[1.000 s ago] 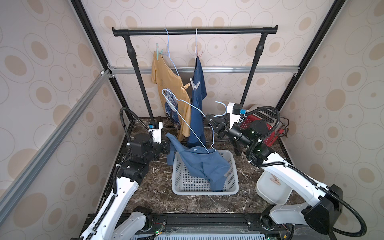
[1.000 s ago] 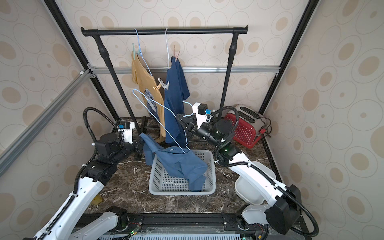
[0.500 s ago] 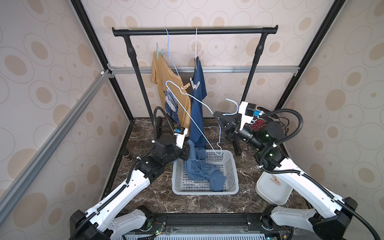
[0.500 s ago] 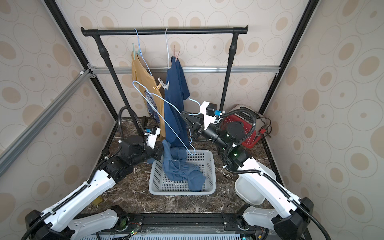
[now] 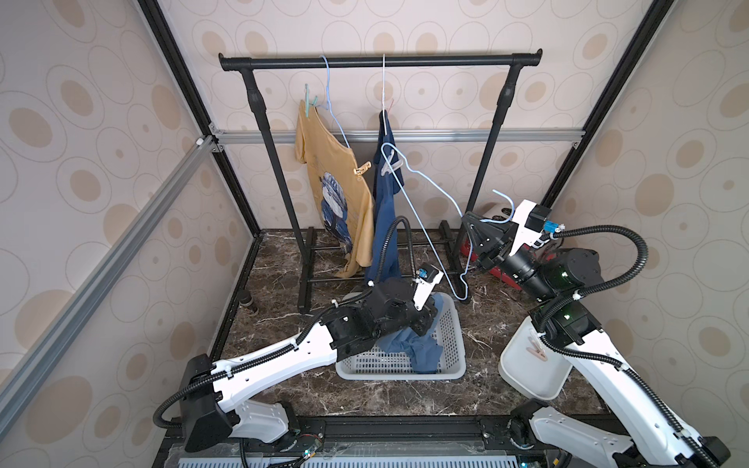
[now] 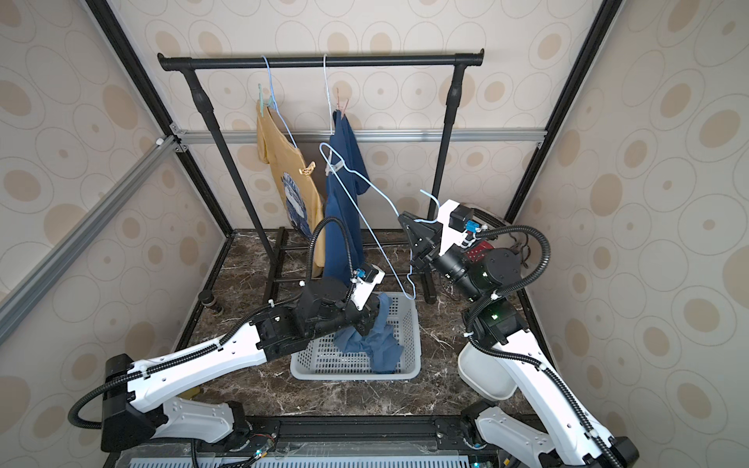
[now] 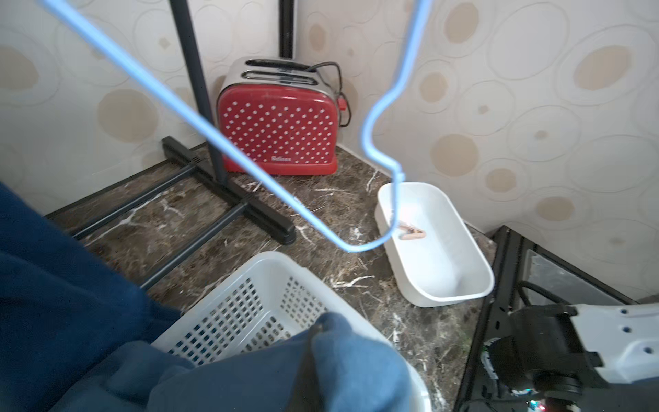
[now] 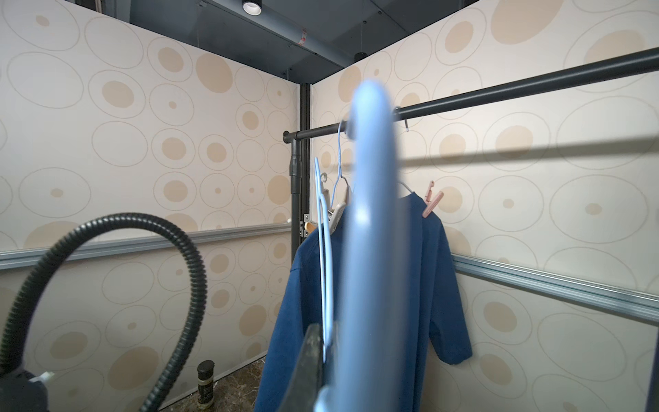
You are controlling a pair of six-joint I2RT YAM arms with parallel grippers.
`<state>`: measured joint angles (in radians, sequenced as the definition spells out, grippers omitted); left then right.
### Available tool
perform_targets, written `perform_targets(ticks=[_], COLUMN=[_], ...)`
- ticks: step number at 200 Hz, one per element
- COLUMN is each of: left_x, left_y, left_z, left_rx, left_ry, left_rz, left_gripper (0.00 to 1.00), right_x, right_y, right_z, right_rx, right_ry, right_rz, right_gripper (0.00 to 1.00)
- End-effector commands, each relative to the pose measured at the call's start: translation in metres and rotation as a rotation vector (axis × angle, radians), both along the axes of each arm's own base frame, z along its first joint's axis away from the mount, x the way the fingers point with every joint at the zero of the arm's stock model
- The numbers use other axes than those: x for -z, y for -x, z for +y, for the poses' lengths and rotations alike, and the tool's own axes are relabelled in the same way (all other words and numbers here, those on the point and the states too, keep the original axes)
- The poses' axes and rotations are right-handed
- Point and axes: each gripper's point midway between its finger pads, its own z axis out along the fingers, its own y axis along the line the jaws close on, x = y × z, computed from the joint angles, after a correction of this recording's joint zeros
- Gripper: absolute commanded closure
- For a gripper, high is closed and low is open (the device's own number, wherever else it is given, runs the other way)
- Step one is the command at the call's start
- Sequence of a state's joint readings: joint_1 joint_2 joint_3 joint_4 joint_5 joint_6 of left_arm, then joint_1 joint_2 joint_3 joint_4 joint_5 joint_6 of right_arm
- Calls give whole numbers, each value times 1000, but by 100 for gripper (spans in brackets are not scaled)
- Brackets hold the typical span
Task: Remove the clothespins securing t-shirts to the hanger
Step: Place the T-shirt in the basket.
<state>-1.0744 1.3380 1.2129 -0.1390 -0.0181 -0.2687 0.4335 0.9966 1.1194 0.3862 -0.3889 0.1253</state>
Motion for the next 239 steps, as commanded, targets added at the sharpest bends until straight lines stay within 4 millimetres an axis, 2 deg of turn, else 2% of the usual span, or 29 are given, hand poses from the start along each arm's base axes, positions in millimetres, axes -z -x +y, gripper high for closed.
perform_targets(ticks=[1,29,44,55,73,98,127,157,204,239], left_x=[-50,-75,-82,-77,-50,2,58,109,165,185], left_y=[9,37,39,35,19,-4,-15,-21,-36,-42], left_z=[-13,-30,-25,-16,6,34,57,64,62,59], left_rx=[18,90,77,35,-73,-161,-209,-221,-221,-208], left_ry=[104,129,147,124,-3,-111,-189,-288,-355,-401], left_rz=[-77,-112,-113,-120,-130,-40,23,89,188,216], left_gripper=[100,100,100,100,100,100,100,100,97,93], right_x=[-6,-8,-10,-10,-10,-5,0,3,10,21], right_y=[6,3,2,1,1,3,4,3,4,7], right_z=[-7,-13,-15,-17,-18,-18,-21,-21,-21,-24], right_rx=[3,26,33,38,36,34,43,43,49,66], right_ry=[-9,-12,-14,-16,-18,-2,4,4,20,44], right_rz=[-22,-31,-31,-32,-25,-13,-4,5,22,40], right_gripper=[100,100,100,100,100,100,100,100,100,100])
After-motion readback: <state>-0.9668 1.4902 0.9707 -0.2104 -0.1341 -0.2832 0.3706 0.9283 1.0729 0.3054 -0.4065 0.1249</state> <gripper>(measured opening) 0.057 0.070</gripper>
